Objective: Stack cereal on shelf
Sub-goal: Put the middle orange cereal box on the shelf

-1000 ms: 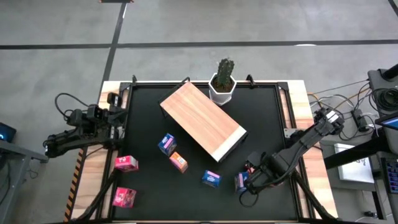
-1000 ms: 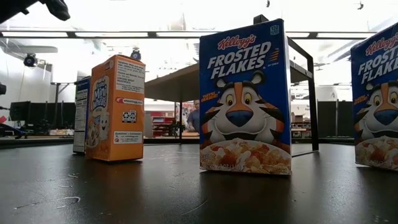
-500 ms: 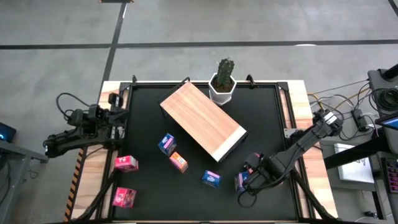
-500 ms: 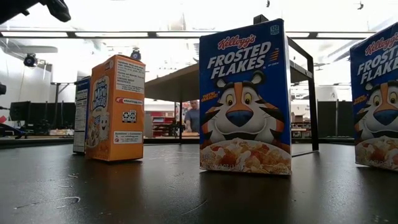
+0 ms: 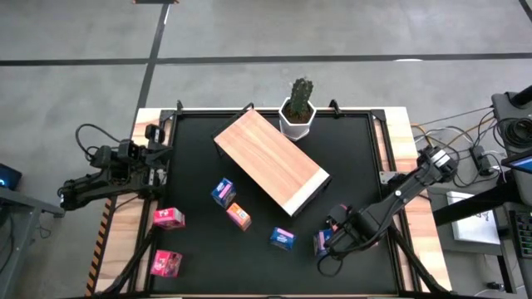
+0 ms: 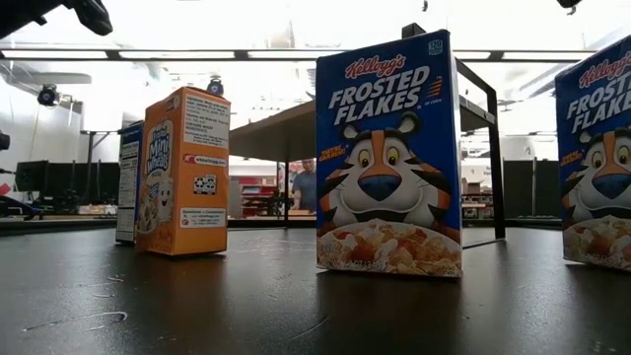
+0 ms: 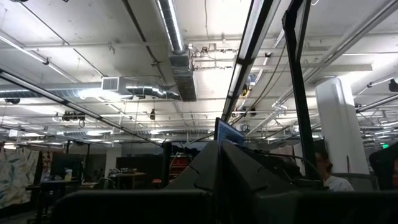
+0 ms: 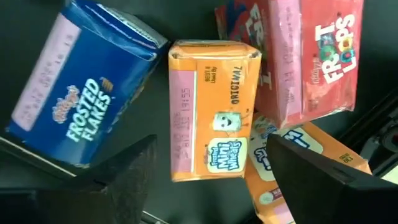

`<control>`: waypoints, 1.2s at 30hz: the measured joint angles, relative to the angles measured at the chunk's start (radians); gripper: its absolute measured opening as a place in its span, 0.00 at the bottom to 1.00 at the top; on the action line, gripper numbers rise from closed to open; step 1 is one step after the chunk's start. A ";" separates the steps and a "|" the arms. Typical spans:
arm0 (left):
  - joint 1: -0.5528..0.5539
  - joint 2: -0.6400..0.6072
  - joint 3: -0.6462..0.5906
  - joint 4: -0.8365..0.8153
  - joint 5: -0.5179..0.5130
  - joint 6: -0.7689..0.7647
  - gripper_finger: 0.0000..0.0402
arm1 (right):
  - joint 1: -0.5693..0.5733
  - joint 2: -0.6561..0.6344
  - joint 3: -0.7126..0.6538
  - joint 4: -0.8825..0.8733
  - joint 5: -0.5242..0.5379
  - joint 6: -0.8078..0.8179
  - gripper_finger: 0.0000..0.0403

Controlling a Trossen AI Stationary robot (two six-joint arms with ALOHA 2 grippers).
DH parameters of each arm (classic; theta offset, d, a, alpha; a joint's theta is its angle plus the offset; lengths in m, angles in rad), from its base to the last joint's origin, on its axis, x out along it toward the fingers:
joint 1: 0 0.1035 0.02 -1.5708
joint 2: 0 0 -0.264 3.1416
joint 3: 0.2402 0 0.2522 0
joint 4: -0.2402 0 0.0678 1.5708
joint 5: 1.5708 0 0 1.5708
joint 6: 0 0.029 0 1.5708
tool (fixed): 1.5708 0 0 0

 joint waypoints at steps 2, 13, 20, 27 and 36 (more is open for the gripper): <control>0.000 0.000 0.000 0.000 0.000 0.000 0.00 | 0.000 0.002 -0.005 0.026 -0.006 -0.012 0.73; 0.000 0.000 0.000 0.000 0.000 -0.015 0.00 | 0.000 0.002 -0.056 0.058 0.013 -0.012 0.55; 0.000 0.000 0.000 0.000 0.000 -0.015 0.00 | 0.000 0.002 -0.079 0.092 0.007 -0.028 0.44; 0.000 0.000 0.000 0.000 0.000 -0.015 0.00 | 0.000 -0.002 -0.069 0.093 0.005 -0.042 0.35; 0.000 0.000 0.000 0.000 0.000 -0.015 0.00 | 0.000 -0.053 -0.068 0.093 -0.073 -0.054 0.35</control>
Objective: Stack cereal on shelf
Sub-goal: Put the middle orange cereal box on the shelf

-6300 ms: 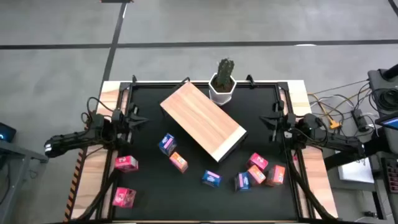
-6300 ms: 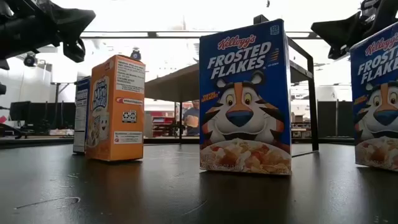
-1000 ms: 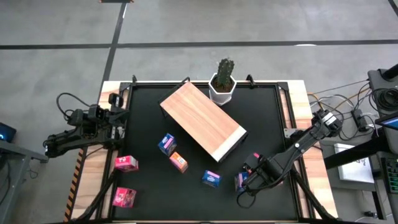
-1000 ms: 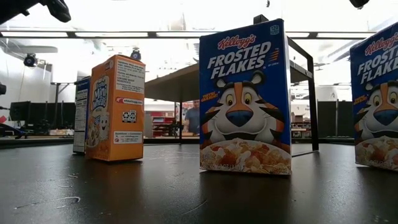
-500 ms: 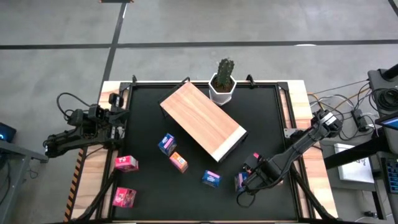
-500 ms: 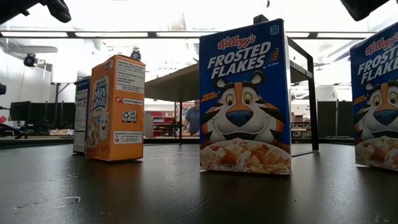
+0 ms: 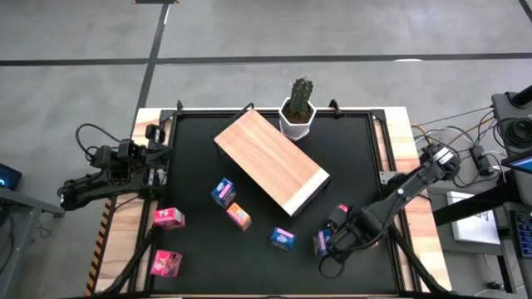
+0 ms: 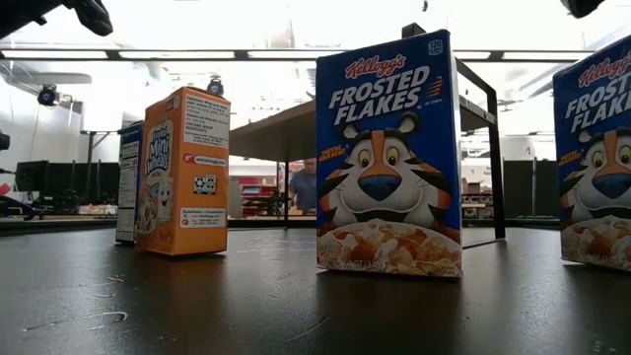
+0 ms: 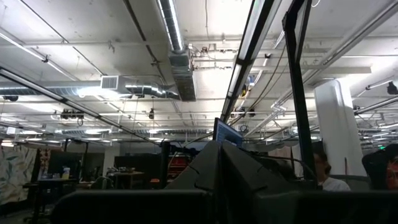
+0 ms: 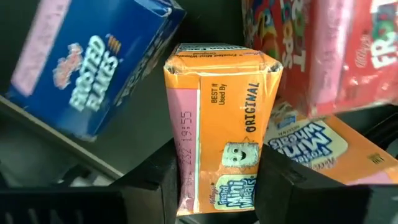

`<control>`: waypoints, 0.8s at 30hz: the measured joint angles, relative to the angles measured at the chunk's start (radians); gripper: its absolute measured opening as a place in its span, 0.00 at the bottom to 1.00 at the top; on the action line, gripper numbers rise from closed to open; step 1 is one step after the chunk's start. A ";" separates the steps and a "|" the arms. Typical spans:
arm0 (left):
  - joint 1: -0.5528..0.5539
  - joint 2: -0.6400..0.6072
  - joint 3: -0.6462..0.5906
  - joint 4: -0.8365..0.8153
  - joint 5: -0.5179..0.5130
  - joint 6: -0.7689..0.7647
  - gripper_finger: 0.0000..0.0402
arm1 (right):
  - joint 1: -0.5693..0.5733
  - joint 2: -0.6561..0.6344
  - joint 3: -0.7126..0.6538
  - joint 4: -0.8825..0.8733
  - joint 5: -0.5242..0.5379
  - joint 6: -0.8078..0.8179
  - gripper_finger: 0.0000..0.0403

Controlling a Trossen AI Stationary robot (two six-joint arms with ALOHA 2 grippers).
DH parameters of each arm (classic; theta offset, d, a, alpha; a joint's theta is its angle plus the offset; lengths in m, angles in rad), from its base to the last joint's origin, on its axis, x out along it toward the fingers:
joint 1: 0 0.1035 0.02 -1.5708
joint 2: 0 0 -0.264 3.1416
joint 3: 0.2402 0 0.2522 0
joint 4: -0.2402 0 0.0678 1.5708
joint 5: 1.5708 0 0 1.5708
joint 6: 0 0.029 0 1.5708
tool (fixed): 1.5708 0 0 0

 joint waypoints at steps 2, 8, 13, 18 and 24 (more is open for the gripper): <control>0.000 0.000 0.000 0.000 0.000 0.000 0.00 | 0.002 -0.026 0.000 0.000 -0.002 -0.001 0.34; 0.000 0.000 0.000 0.000 0.000 0.000 0.00 | 0.038 -0.140 0.000 -0.001 0.017 0.026 0.33; 0.000 0.000 0.000 0.000 0.000 0.000 0.00 | 0.097 -0.237 0.000 0.013 0.154 0.062 0.33; 0.000 0.000 0.000 0.000 0.000 -0.003 0.00 | 0.146 -0.313 0.000 0.086 0.325 0.044 0.33; 0.000 0.000 0.000 -0.003 0.000 -0.004 0.00 | 0.163 -0.354 0.000 0.172 0.453 -0.049 0.33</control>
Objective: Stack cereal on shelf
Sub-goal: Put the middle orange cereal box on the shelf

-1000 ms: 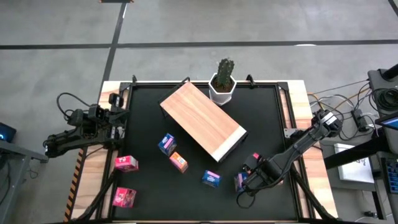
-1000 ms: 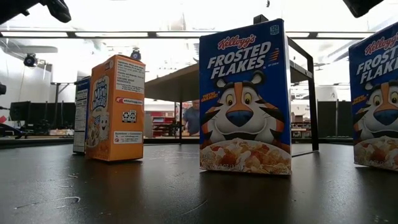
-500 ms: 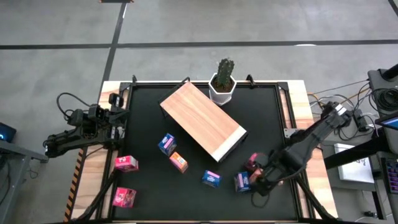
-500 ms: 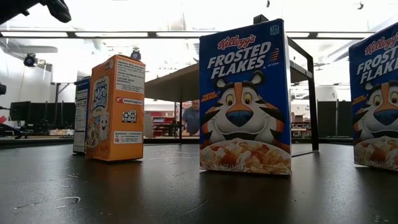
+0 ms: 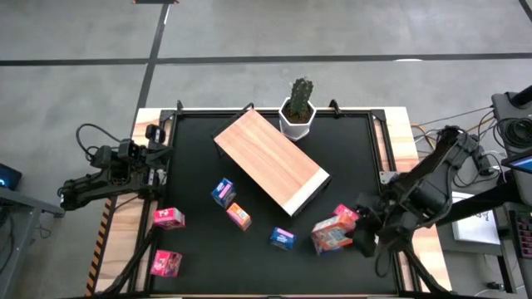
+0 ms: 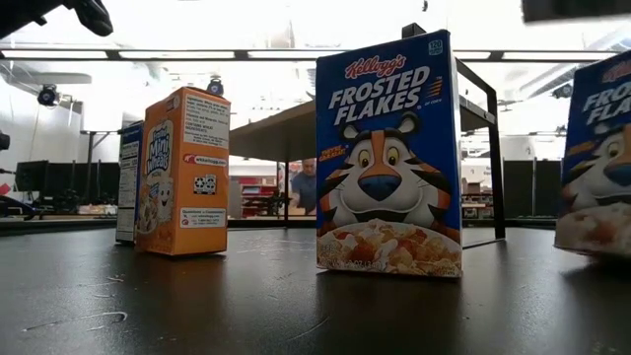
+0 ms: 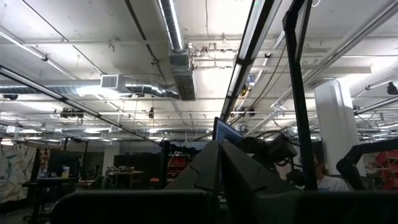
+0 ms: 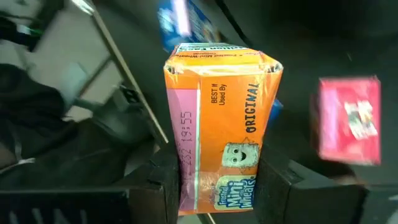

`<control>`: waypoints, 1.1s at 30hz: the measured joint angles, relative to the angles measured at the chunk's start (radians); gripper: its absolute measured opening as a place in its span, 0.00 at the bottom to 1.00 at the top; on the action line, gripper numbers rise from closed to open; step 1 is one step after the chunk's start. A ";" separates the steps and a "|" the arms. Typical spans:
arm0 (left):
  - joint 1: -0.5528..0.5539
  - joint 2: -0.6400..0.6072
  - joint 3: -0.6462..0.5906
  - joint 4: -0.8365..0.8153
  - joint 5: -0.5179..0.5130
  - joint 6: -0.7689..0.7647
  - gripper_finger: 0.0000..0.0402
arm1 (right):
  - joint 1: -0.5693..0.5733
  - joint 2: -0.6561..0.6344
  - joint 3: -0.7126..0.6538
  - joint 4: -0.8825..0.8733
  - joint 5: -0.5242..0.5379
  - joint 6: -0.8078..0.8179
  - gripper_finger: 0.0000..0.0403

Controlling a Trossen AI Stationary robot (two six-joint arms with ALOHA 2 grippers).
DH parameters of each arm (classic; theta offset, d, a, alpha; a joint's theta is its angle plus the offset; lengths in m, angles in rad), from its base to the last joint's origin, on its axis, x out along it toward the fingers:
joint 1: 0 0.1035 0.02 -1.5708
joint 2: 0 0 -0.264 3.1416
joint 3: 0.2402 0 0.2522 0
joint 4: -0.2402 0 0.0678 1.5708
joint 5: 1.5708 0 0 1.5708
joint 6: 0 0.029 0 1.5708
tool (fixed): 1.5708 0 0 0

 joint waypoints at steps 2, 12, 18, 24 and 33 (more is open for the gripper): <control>0.000 0.000 0.000 -0.003 0.000 0.000 0.00 | -0.001 -0.006 0.000 0.051 0.043 -0.063 0.33; 0.000 0.000 0.000 -0.004 0.000 0.000 0.00 | -0.133 0.003 0.001 0.493 0.144 -0.481 0.33; 0.000 0.000 0.000 -0.007 0.000 0.000 0.00 | -0.333 0.005 0.015 0.482 0.026 -0.598 0.33; 0.000 0.000 0.000 -0.009 0.000 0.000 0.00 | -0.567 0.054 0.117 0.349 -0.149 -0.765 0.33; 0.000 0.000 0.000 -0.011 0.000 0.000 0.00 | -0.856 0.237 0.346 -0.022 -0.156 -1.049 0.33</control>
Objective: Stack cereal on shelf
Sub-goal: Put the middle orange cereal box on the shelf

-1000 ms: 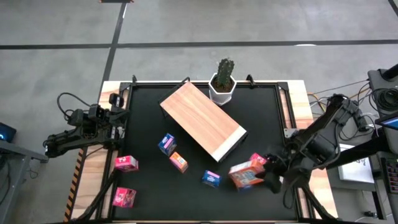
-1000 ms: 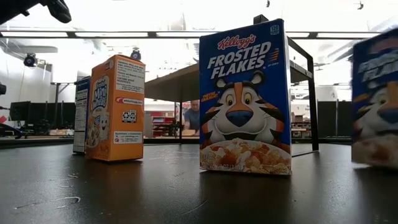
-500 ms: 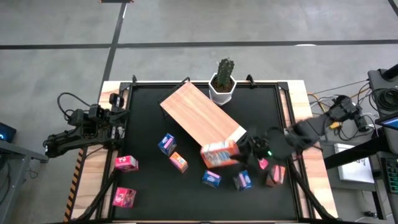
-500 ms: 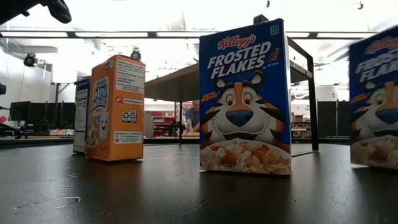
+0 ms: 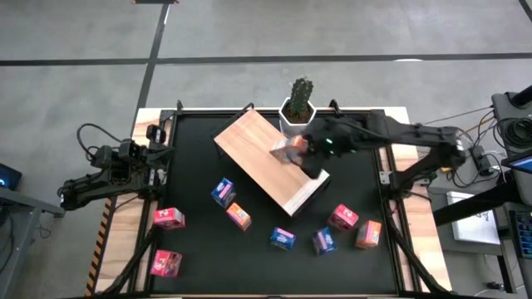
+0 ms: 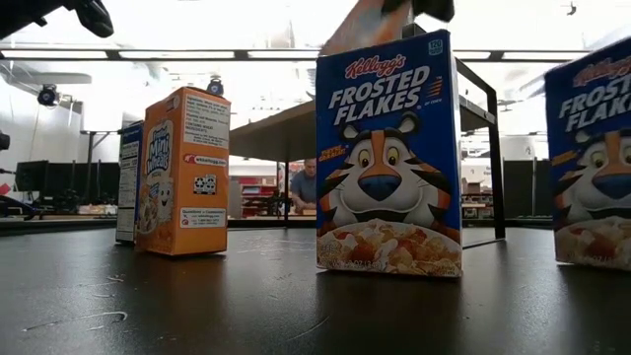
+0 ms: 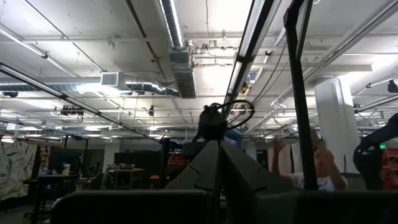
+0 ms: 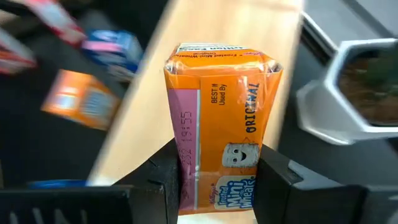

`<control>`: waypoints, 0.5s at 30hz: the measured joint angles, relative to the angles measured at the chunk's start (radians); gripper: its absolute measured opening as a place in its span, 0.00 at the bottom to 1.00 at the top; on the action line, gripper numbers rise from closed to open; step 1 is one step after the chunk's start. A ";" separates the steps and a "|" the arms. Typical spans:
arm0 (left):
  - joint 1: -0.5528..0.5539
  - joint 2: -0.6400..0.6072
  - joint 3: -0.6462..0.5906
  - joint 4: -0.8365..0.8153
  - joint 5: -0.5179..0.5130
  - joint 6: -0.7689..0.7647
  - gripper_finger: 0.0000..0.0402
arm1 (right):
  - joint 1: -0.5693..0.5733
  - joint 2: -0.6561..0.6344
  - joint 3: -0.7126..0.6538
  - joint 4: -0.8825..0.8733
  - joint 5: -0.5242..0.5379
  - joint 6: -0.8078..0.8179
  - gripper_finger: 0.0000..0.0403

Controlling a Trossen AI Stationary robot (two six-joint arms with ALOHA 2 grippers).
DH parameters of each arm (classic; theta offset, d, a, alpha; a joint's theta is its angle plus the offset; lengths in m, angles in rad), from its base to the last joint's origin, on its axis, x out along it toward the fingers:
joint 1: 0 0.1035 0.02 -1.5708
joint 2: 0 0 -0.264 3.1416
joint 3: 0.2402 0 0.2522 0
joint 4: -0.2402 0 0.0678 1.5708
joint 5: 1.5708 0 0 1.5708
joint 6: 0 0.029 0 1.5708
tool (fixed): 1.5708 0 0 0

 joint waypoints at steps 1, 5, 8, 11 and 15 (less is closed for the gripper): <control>0.000 0.000 0.000 0.000 0.000 0.000 0.00 | -0.018 0.028 0.023 -0.022 0.000 -0.026 0.33; 0.000 0.000 0.000 0.000 0.000 0.000 0.00 | -0.045 0.135 0.127 -0.102 -0.003 -0.118 0.33; 0.000 0.000 0.000 -0.004 0.000 0.000 0.00 | -0.045 0.206 0.206 -0.147 -0.003 -0.151 0.33; 0.000 0.000 0.000 -0.005 0.000 0.000 0.00 | -0.044 0.271 0.276 -0.167 -0.003 -0.164 0.36; 0.000 0.000 0.000 -0.012 0.000 0.000 0.00 | -0.044 0.353 0.363 -0.212 -0.003 -0.187 0.44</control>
